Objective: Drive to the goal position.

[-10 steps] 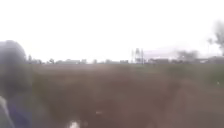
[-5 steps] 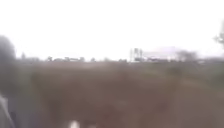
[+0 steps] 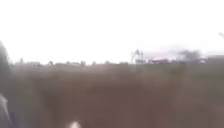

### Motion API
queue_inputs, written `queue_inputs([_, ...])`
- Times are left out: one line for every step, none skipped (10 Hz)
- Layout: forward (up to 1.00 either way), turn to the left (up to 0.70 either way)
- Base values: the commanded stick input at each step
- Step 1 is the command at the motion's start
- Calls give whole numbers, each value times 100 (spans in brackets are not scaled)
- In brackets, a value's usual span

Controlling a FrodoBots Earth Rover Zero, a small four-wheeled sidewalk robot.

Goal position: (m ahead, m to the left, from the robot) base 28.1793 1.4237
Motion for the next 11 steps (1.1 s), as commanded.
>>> queue_inputs([70, 0])
queue_inputs([70, 0])
queue_inputs([70, 0])
queue_inputs([70, 11])
queue_inputs([70, 34])
queue_inputs([70, 21])
queue_inputs([70, 0])
queue_inputs([70, 0])
queue_inputs([70, 0])
queue_inputs([70, 0])
queue_inputs([70, 0])
